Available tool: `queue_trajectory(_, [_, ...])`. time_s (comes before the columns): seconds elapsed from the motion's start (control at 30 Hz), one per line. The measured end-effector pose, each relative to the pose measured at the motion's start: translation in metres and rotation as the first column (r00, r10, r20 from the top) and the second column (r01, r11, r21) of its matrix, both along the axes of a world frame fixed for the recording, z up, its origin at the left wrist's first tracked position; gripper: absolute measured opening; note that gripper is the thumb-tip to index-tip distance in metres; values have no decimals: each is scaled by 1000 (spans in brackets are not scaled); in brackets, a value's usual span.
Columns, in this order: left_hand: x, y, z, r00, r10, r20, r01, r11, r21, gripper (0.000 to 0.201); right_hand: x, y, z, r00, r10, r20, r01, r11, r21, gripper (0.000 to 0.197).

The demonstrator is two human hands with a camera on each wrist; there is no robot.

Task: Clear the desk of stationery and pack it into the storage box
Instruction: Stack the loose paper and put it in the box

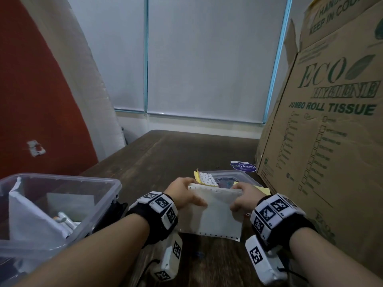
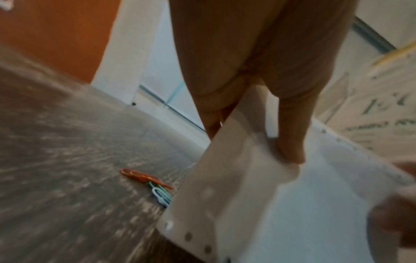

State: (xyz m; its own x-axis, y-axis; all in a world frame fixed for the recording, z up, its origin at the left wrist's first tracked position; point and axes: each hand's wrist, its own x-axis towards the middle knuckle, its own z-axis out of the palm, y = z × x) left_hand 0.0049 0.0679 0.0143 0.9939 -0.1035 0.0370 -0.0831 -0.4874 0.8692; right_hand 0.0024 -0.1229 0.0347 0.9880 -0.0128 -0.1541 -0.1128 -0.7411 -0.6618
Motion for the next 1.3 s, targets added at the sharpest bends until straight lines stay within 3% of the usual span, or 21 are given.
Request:
queue_trajectory(0.07, [0, -2, 7, 999, 7, 47, -12, 994, 113, 42, -7, 5, 5, 997, 67, 42, -61, 988, -143, 44])
queue_trajectory(0.13, [0, -5, 22, 989, -45, 138, 16, 978, 209, 46, -13, 12, 17, 980, 163, 117, -104, 911, -400, 42])
queue_trajectory(0.2, [0, -10, 42, 960, -142, 242, 78, 964, 255, 43, -16, 18, 29, 950, 249, 190, -134, 870, -475, 41])
queue_trajectory(0.3, [0, -14, 66, 920, -163, 357, 129, 985, 118, 39, -17, 18, 45, 905, 273, 325, -220, 957, -191, 29])
queue_trajectory(0.4, [6, -5, 73, 926, 44, 376, -56, 998, 22, 55, -17, 11, 51, 911, 78, 405, -184, 956, 230, 27])
queue_trajectory(0.47, [8, 5, 69, 953, 176, 247, -184, 983, 12, 79, -15, 8, 53, 924, -63, 377, -140, 861, 488, 19])
queue_trajectory(0.53, [5, 10, 62, 992, 125, 31, -125, 992, -11, 77, -15, 10, 53, 936, -119, 332, -115, 788, 605, 17])
queue_trajectory(0.6, [-6, 8, 57, 984, -87, -157, 57, 981, -185, 56, -14, 17, 52, 942, -130, 309, -100, 770, 630, 23])
queue_trajectory(0.67, [-14, 1, 55, 960, -222, -172, 167, 944, -286, 57, -14, 26, 51, 942, -123, 313, -105, 775, 623, 30])
queue_trajectory(0.77, [-14, 0, 61, 958, -261, -118, 226, 942, -247, 67, -14, 33, 52, 945, -90, 316, -127, 787, 604, 38])
queue_trajectory(0.83, [-18, 3, 69, 957, -269, -107, 237, 940, -244, 70, -14, 32, 56, 934, -104, 341, -124, 801, 586, 31])
queue_trajectory(0.9, [-25, 5, 78, 975, -205, -79, 190, 967, -169, 73, -13, 30, 60, 914, -163, 373, -86, 818, 568, 35])
queue_trajectory(0.97, [-32, 5, 82, 991, -121, -64, 123, 992, 19, 84, -11, 31, 63, 892, -233, 387, -50, 800, 597, 37])
queue_trajectory(1.07, [-41, 3, 81, 999, -39, -10, 40, 939, 340, 83, -8, 39, 69, 890, -250, 381, -54, 772, 633, 38])
queue_trajectory(1.23, [-44, 19, 91, 996, 57, 68, -78, 932, 354, 75, -17, 58, 72, 949, -66, 308, -150, 764, 627, 57])
queue_trajectory(1.3, [-48, 29, 97, 999, 19, 45, -34, 930, 365, 70, -20, 61, 71, 960, 20, 280, -188, 787, 587, 57])
